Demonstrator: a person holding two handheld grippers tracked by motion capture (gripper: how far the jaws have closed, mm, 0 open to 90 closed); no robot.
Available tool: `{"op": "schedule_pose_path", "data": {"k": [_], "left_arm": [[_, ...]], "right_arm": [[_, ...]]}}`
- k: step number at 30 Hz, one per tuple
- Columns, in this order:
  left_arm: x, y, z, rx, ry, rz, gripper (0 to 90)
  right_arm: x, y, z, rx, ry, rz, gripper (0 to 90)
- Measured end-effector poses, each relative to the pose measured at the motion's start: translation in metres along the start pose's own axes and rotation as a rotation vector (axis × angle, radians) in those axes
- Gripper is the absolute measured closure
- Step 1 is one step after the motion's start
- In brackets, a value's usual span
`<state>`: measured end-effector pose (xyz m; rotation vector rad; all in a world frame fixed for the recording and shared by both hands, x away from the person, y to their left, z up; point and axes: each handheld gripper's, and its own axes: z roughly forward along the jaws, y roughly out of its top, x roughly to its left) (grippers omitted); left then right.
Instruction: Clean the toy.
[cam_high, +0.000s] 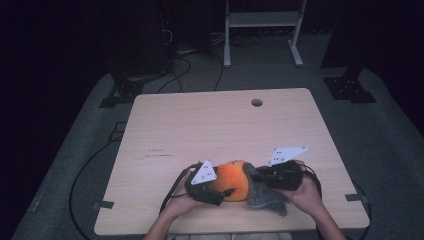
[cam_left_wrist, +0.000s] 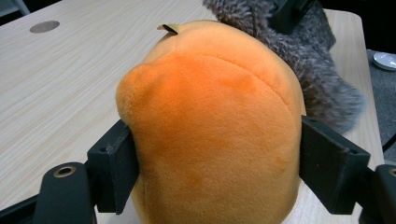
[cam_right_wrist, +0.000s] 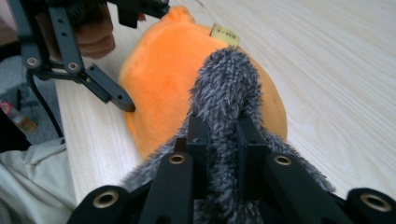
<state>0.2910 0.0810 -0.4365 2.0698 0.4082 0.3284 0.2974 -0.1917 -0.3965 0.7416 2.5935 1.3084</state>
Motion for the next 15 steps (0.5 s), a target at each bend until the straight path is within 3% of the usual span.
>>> {"op": "schedule_pose_path", "data": {"k": [3, 4, 6, 8, 9, 10, 11, 13, 14, 15], "left_arm": [[-0.005, 0.003, 0.002, 0.003, 0.011, 0.015, 21.5], [-0.006, 0.003, 0.002, 0.004, 0.016, 0.016, 21.5], [-0.005, 0.002, 0.001, 0.009, 0.013, 0.015, 21.5], [-0.004, 0.000, 0.001, -0.002, 0.008, -0.002, 22.1], [-0.003, 0.000, 0.001, -0.004, 0.006, -0.010, 22.2], [-0.003, 0.001, 0.002, -0.005, 0.007, -0.011, 22.2], [-0.003, 0.001, 0.002, -0.005, 0.007, -0.011, 22.2], [-0.005, 0.002, 0.003, -0.002, 0.013, 0.001, 22.2], [-0.006, 0.003, 0.003, -0.001, 0.015, 0.010, 22.1], [-0.007, 0.003, 0.004, -0.002, 0.015, 0.012, 22.1]], "right_arm": [[0.012, 0.010, -0.001, -0.058, 0.067, -0.036, 78.3], [0.020, 0.017, 0.004, -0.046, 0.080, -0.076, 78.2], [0.021, 0.018, 0.006, -0.039, 0.078, -0.084, 78.2], [0.016, 0.014, 0.007, -0.032, 0.088, -0.064, 78.4], [0.012, 0.011, 0.006, -0.012, 0.067, -0.055, 78.5], [0.003, 0.005, 0.002, -0.003, 0.053, -0.013, 78.6], [0.003, 0.005, 0.002, -0.003, 0.053, -0.013, 78.6], [0.003, 0.005, -0.002, -0.030, 0.070, -0.002, 78.6], [0.011, 0.011, -0.002, -0.066, 0.122, -0.020, 78.5], [0.011, 0.011, -0.002, -0.066, 0.122, -0.020, 78.5]]}}
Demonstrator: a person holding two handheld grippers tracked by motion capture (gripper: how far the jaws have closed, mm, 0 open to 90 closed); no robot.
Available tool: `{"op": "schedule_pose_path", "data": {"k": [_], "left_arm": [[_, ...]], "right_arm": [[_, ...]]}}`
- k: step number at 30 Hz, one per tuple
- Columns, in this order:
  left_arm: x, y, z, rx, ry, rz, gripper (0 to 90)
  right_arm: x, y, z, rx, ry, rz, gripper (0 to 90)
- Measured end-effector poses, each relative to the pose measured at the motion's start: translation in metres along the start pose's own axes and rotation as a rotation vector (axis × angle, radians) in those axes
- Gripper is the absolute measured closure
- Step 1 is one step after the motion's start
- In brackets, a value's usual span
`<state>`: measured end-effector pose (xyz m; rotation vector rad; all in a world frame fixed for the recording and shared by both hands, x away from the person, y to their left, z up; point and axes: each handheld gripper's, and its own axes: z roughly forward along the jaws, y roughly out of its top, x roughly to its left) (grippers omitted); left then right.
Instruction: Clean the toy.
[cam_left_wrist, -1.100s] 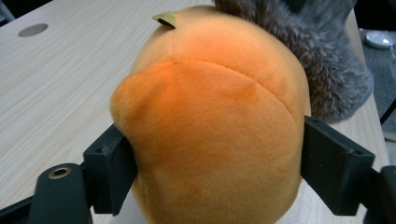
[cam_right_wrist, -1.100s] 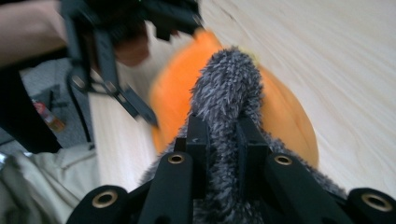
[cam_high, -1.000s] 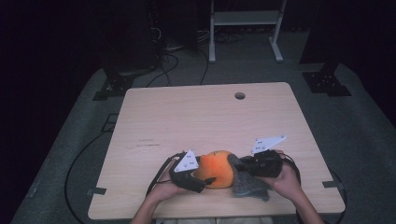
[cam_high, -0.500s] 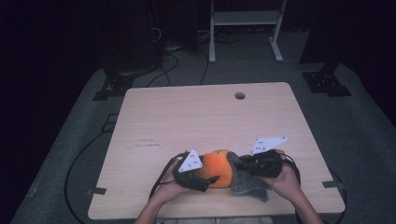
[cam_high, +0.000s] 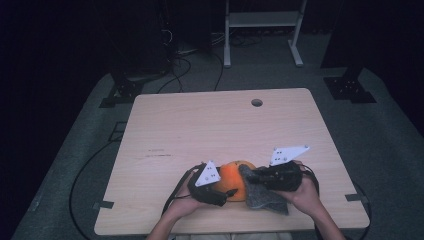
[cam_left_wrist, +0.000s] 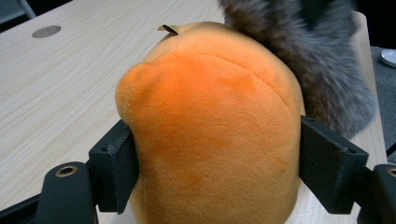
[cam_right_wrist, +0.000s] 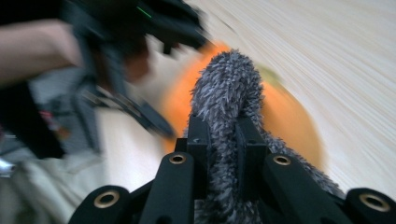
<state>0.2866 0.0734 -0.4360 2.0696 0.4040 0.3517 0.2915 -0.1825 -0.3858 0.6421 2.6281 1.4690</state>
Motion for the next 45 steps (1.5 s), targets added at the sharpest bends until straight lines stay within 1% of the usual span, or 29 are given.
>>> {"op": "schedule_pose_path", "data": {"k": [2, 4, 6, 8, 9, 10, 11, 14, 17, 19, 20, 21, 22, 24, 25, 26, 28, 30, 32, 36, 37, 38, 39, 40, 41, 42, 43, 44, 45], "left_arm": [[0.000, 0.001, -0.002, 0.013, -0.026, 0.006, 19.3], [0.004, -0.001, -0.004, -0.009, -0.073, -0.029, 16.9], [0.008, -0.002, -0.006, -0.024, -0.083, -0.058, 20.4], [0.005, -0.001, -0.005, -0.027, -0.063, -0.043, 23.6], [0.004, 0.000, -0.003, -0.027, -0.054, -0.036, 25.4], [0.003, 0.001, -0.003, -0.026, -0.052, -0.028, 25.4], [-0.002, 0.003, -0.002, -0.023, -0.047, 0.000, 26.2], [-0.003, 0.002, -0.003, -0.009, -0.042, 0.028, 27.0], [-0.001, -0.002, -0.004, -0.019, -0.045, 0.027, 28.9], [0.000, -0.004, -0.004, -0.021, -0.057, 0.035, 28.5], [-0.001, -0.003, -0.003, -0.019, -0.067, 0.038, 25.3], [-0.001, -0.003, -0.003, -0.016, -0.070, 0.040, 22.1], [-0.001, -0.001, -0.003, -0.011, -0.073, 0.026, 22.1], [0.001, 0.001, -0.003, -0.026, -0.080, -0.029, 17.4], [0.004, 0.001, -0.004, -0.045, -0.083, -0.070, 18.4], [0.004, 0.001, -0.004, -0.045, -0.083, -0.070, 19.8], [0.008, 0.001, -0.005, -0.058, -0.064, -0.121, 21.7], [0.007, 0.002, -0.006, -0.060, -0.046, -0.090, 27.2], [0.002, 0.002, -0.005, -0.064, -0.035, -0.031, 31.3], [-0.015, 0.007, -0.006, -0.043, -0.028, 0.183, 32.9], [-0.018, 0.007, -0.006, -0.039, -0.030, 0.219, 32.9], [-0.019, 0.007, -0.006, -0.038, -0.034, 0.231, 32.1], [-0.018, 0.007, -0.006, -0.038, -0.041, 0.221, 30.2], [-0.014, 0.006, -0.003, -0.041, -0.075, 0.141, 19.9], [-0.014, 0.006, -0.003, -0.041, -0.075, 0.141, 17.5], [-0.011, 0.006, -0.003, -0.058, -0.099, 0.074, 17.5], [-0.010, 0.007, -0.003, -0.063, -0.105, 0.050, 16.0], [-0.010, 0.008, -0.003, -0.054, -0.094, 0.068, 17.0], [-0.012, 0.008, -0.004, -0.055, -0.081, 0.095, 26.5]], "right_arm": [[0.005, 0.005, 0.007, 0.034, -0.013, -0.037, 78.6], [0.003, 0.003, 0.011, 0.060, -0.023, -0.033, 78.6], [-0.003, -0.002, 0.007, 0.065, -0.042, -0.005, 78.7], [-0.005, -0.002, 0.001, 0.061, -0.055, 0.009, 78.8], [0.001, 0.002, -0.002, 0.019, -0.013, 0.004, 78.8], [0.001, 0.002, -0.002, 0.019, -0.013, 0.004, 78.8], [0.010, 0.008, 0.001, 0.017, 0.017, -0.030, 78.7], [0.015, 0.012, 0.009, 0.049, 0.011, -0.065, 78.7], [0.007, 0.008, 0.008, 0.065, -0.008, -0.029, 78.7], [-0.001, 0.006, 0.000, 0.041, -0.036, 0.015, 78.9], [-0.003, 0.006, -0.003, 0.016, -0.027, 0.031, 78.9], [-0.002, 0.007, -0.002, 0.022, -0.024, 0.028, 78.9], [-0.002, 0.007, -0.002, 0.022, -0.024, 0.028, 78.9], [0.000, 0.007, 0.005, 0.066, -0.011, 0.007, 78.8], [-0.003, 0.003, 0.007, 0.098, 0.019, 0.021, 78.8], [-0.003, 0.003, 0.007, 0.098, 0.019, 0.021, 78.8], [-0.008, 0.001, 0.003, 0.123, 0.038, 0.055, 78.7], [-0.007, -0.001, 0.000, 0.136, 0.031, 0.044, 78.7], [-0.006, 0.001, -0.005, 0.098, 0.021, 0.038, 78.7], [-0.004, 0.013, -0.011, 0.024, -0.021, 0.022, 78.5], [-0.003, 0.016, -0.012, 0.015, -0.021, 0.018, 78.5], [-0.002, 0.018, -0.010, 0.025, -0.011, 0.012, 78.6], [-0.001, 0.018, -0.007, 0.049, -0.010, -0.002, 78.6], [0.000, 0.015, -0.001, 0.094, 0.000, 0.001, 78.7], [0.000, 0.015, -0.001, 0.094, 0.000, 0.001, 78.7], [0.000, 0.014, 0.000, 0.104, 0.010, 0.006, 78.7], [0.001, 0.014, 0.001, 0.103, 0.016, -0.002, 78.7], [0.003, 0.014, 0.001, 0.105, 0.011, -0.009, 78.7], [0.001, 0.013, -0.001, 0.098, -0.004, -0.015, 78.8]]}}
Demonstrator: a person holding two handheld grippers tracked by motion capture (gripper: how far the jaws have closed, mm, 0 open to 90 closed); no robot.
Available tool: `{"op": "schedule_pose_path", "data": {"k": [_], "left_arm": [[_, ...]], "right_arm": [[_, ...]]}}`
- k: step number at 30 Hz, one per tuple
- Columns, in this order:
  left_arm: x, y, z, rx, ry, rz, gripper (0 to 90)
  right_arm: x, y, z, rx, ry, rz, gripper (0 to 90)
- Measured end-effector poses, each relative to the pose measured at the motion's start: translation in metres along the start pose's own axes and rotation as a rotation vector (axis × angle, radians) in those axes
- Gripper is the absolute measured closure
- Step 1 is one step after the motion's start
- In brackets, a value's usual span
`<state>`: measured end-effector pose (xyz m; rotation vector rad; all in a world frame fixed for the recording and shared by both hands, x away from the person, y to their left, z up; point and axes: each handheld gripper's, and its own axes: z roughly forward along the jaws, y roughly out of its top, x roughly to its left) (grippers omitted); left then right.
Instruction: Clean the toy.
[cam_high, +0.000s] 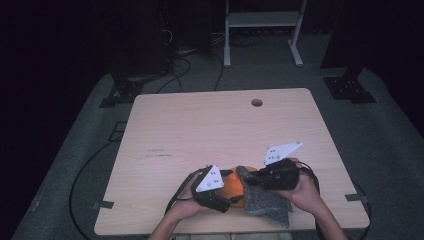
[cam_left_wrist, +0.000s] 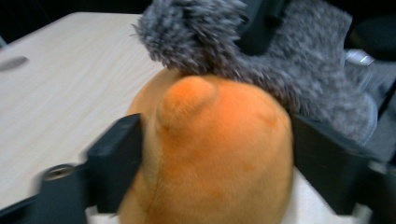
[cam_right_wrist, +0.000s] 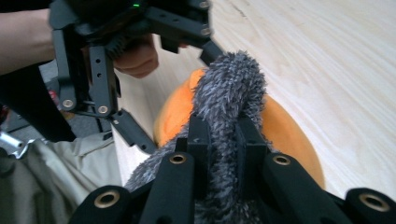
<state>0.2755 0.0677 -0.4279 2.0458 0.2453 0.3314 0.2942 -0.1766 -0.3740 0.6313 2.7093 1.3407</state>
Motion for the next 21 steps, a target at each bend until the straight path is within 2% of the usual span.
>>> {"op": "schedule_pose_path", "data": {"k": [2, 7, 8, 10, 11, 12, 14, 15, 17, 18, 19, 20, 21], "left_arm": [[0.000, -0.001, -0.002, 0.000, 0.002, 0.025, 28.9], [0.002, -0.006, -0.004, -0.001, -0.020, 0.032, 31.6], [0.002, -0.007, -0.004, -0.004, -0.022, 0.034, 31.5], [0.003, -0.007, -0.004, -0.006, -0.026, 0.031, 30.0], [0.004, -0.007, -0.003, -0.007, -0.026, 0.011, 26.4], [0.005, -0.007, -0.001, 0.004, -0.018, -0.004, 21.7], [0.005, -0.007, 0.001, 0.012, -0.005, 0.000, 18.3], [0.005, -0.008, 0.000, 0.013, -0.007, 0.002, 18.6], [0.006, -0.010, -0.003, 0.015, -0.005, 0.024, 24.8], [0.007, -0.011, -0.004, 0.016, -0.014, 0.022, 26.9], [0.009, -0.013, -0.005, 0.014, -0.023, 0.017, 28.6], [0.010, -0.015, -0.006, 0.012, -0.030, 0.016, 28.6], [0.012, -0.016, -0.007, 0.013, -0.035, 0.013, 28.9]], "right_arm": [[-0.002, -0.001, -0.001, -0.007, 0.006, 0.010, 78.8], [-0.028, -0.027, -0.006, -0.009, 0.015, 0.126, 78.9], [-0.032, -0.032, -0.006, -0.002, 0.011, 0.143, 78.9], [-0.040, -0.040, -0.009, 0.028, -0.038, 0.173, 78.9], [-0.042, -0.042, -0.011, 0.024, -0.036, 0.179, 79.0], [-0.042, -0.043, -0.012, -0.002, -0.018, 0.185, 79.0], [-0.038, -0.037, -0.013, -0.035, 0.005, 0.167, 79.0], [-0.036, -0.034, -0.012, -0.045, 0.011, 0.156, 79.0], [-0.036, -0.032, -0.009, -0.033, 0.010, 0.146, 79.0], [-0.037, -0.035, -0.008, -0.032, 0.019, 0.162, 79.0], [-0.044, -0.044, -0.003, -0.022, 0.036, 0.200, 79.1], [-0.044, -0.044, -0.003, -0.022, 0.036, 0.200, 79.1], [-0.048, -0.049, -0.001, -0.009, 0.036, 0.221, 79.1]]}}
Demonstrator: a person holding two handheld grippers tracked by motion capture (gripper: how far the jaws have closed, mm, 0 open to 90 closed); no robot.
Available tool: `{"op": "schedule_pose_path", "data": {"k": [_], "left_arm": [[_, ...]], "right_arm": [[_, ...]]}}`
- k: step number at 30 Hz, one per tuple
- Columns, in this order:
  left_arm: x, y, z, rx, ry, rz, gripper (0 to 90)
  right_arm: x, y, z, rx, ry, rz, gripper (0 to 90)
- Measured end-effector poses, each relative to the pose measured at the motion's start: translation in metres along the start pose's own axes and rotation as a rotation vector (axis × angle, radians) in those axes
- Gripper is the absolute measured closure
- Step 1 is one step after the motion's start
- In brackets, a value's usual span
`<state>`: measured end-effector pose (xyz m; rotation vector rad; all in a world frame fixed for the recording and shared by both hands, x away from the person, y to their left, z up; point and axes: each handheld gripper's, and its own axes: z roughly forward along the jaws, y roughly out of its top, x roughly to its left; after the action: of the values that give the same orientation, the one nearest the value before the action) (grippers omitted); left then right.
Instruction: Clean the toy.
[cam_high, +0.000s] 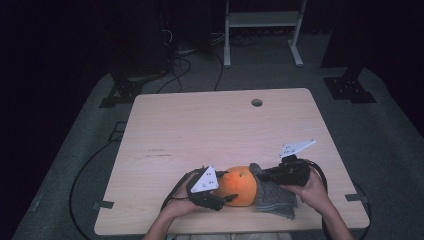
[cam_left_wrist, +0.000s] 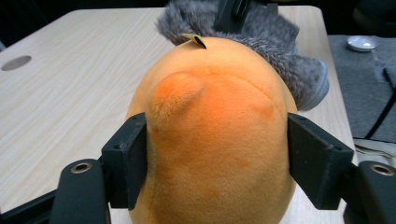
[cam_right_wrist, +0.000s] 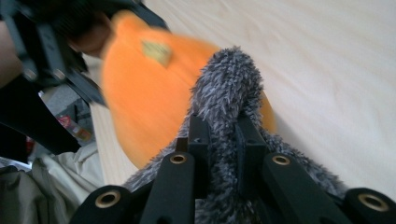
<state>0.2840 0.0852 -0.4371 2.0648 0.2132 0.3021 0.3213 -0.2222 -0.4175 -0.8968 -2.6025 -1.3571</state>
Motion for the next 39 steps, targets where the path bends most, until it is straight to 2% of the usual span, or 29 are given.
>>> {"op": "schedule_pose_path", "data": {"k": [1, 3, 4, 5, 6, 8, 9, 11, 13, 18, 19, 21, 22, 25, 27, 28, 29, 30, 31, 32, 33, 34, 35, 37, 39], "left_arm": [[0.002, -0.001, -0.001, 0.001, -0.006, -0.006, 28.8], [0.004, -0.003, -0.003, 0.001, -0.020, -0.007, 28.8], [0.004, -0.004, -0.004, -0.002, -0.023, -0.010, 28.8], [0.004, -0.005, -0.004, -0.005, -0.025, -0.011, 28.9], [0.005, -0.006, -0.005, -0.006, -0.027, -0.007, 28.9], [0.005, -0.007, -0.005, -0.008, -0.033, 0.000, 29.2], [0.005, -0.007, -0.006, -0.005, -0.033, -0.002, 29.2], [0.006, -0.007, -0.006, -0.002, -0.036, 0.000, 29.3], [0.007, -0.008, -0.007, -0.006, -0.036, -0.010, 29.3], [0.007, -0.009, -0.008, -0.008, -0.036, -0.014, 29.5], [0.007, -0.009, -0.007, -0.008, -0.036, -0.013, 29.5], [0.007, -0.009, -0.007, -0.011, -0.038, -0.012, 29.5], [0.008, -0.009, -0.006, -0.015, -0.037, -0.015, 29.5], [0.009, -0.010, -0.007, -0.020, -0.039, -0.020, 29.5], [0.010, -0.011, -0.008, -0.024, -0.039, -0.028, 29.4], [0.010, -0.012, -0.008, -0.026, -0.039, -0.035, 29.4], [0.011, -0.013, -0.008, -0.033, -0.039, -0.043, 29.3], [0.011, -0.013, -0.008, -0.035, -0.040, -0.047, 29.3], [0.011, -0.012, -0.008, -0.035, -0.038, -0.049, 29.4], [0.011, -0.012, -0.008, -0.035, -0.037, -0.052, 29.4], [0.011, -0.011, -0.008, -0.032, -0.035, -0.050, 29.5], [0.010, -0.011, -0.007, -0.033, -0.034, -0.046, 29.5], [0.009, -0.010, -0.006, -0.033, -0.030, -0.040, 29.7], [0.007, -0.008, -0.006, -0.030, -0.026, -0.038, 29.7], [0.007, -0.008, -0.006, -0.030, -0.021, -0.033, 29.8]], "right_arm": [[-0.009, -0.008, 0.003, 0.046, -0.033, 0.036, 79.1], [-0.011, -0.011, 0.003, 0.052, -0.032, 0.047, 79.1], [-0.012, -0.011, 0.001, 0.037, -0.010, 0.058, 79.1], [-0.008, -0.006, -0.006, -0.022, 0.020, 0.050, 79.1], [-0.008, -0.006, -0.006, -0.022, 0.020, 0.050, 79.1], [-0.006, 0.000, -0.009, -0.080, 0.072, 0.047, 79.1], [-0.005, 0.000, -0.008, -0.076, 0.075, 0.048, 79.1], [-0.007, -0.003, -0.001, -0.031, 0.062, 0.048, 79.0], [-0.013, -0.009, 0.006, 0.012, 0.054, 0.075, 79.0], [-0.013, -0.010, 0.002, 0.055, 0.004, 0.057, 78.9], [-0.013, -0.010, 0.000, 0.041, 0.010, 0.061, 79.0], [-0.011, -0.006, -0.006, -0.023, 0.048, 0.057, 78.9], [-0.006, -0.002, -0.011, -0.084, 0.088, 0.043, 78.9], [-0.004, 0.000, -0.013, -0.112, 0.100, 0.027, 78.9], [-0.006, -0.003, -0.007, -0.072, 0.078, 0.031, 78.9], [-0.008, -0.006, -0.002, -0.027, 0.049, 0.033, 79.0], [-0.010, -0.012, 0.007, 0.057, -0.032, 0.020, 79.0], [-0.010, -0.012, 0.007, 0.057, -0.032, 0.020, 79.0], [-0.006, -0.009, 0.002, 0.027, -0.029, 0.015, 79.0], [-0.006, -0.009, 0.002, 0.027, -0.029, 0.015, 79.0], [0.003, 0.000, -0.006, -0.056, 0.004, -0.011, 79.0], [0.003, 0.000, -0.006, -0.056, 0.004, -0.011, 79.0], [0.013, 0.008, -0.011, -0.123, 0.055, -0.047, 78.9], [0.017, 0.010, -0.010, -0.129, 0.062, -0.062, 78.8], [0.021, 0.010, -0.003, -0.113, 0.062, -0.078, 78.9]]}}
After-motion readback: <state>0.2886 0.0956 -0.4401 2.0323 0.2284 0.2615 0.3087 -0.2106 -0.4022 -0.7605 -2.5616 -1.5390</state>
